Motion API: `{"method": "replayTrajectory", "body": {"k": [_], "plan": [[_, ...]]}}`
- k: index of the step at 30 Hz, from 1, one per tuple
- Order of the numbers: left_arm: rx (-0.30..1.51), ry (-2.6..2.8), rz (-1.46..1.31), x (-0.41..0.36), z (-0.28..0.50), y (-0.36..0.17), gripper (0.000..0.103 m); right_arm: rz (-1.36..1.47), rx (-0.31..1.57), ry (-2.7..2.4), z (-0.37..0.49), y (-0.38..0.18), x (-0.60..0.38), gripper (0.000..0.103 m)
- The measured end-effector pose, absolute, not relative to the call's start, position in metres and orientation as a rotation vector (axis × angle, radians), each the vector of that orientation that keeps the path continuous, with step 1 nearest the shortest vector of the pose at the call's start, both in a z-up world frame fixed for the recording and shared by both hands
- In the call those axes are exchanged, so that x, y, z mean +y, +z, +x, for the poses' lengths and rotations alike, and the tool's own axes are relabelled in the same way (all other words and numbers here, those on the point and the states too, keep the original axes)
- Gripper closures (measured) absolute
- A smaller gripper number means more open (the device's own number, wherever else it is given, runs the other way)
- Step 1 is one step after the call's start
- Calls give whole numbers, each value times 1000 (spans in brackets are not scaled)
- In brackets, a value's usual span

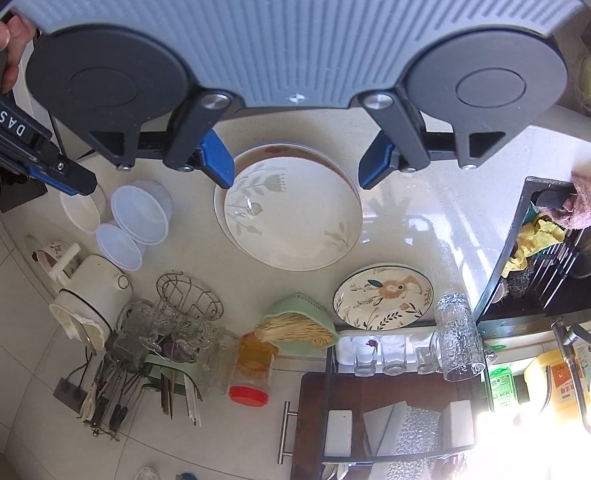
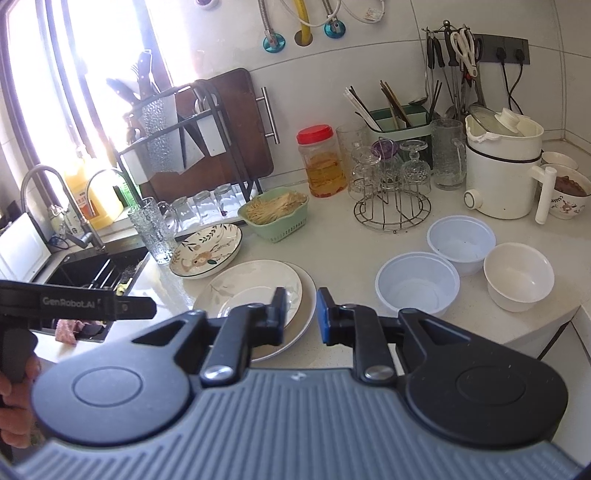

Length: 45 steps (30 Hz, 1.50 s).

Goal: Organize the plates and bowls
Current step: 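Open both tools and release the stacked plate, then move both tools to the rim of the deer-pattern bowl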

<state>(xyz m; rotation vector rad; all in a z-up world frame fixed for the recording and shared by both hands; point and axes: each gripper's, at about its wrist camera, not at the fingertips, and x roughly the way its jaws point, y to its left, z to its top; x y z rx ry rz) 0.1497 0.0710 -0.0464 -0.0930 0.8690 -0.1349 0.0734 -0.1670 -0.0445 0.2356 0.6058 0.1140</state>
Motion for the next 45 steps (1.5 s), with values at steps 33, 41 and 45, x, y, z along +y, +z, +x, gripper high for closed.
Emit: {"method": "replayTrajectory", "body": {"k": [33, 41, 45], "plan": [[921, -211, -107, 174, 339, -86, 13, 255, 726, 95, 232, -79, -76, 25], [945, -141, -105, 213, 383, -116, 10, 241, 786, 126, 279, -97, -44, 17], [961, -119, -130, 230, 399, -128, 10, 253, 806, 158, 297, -103, -28, 17]]}}
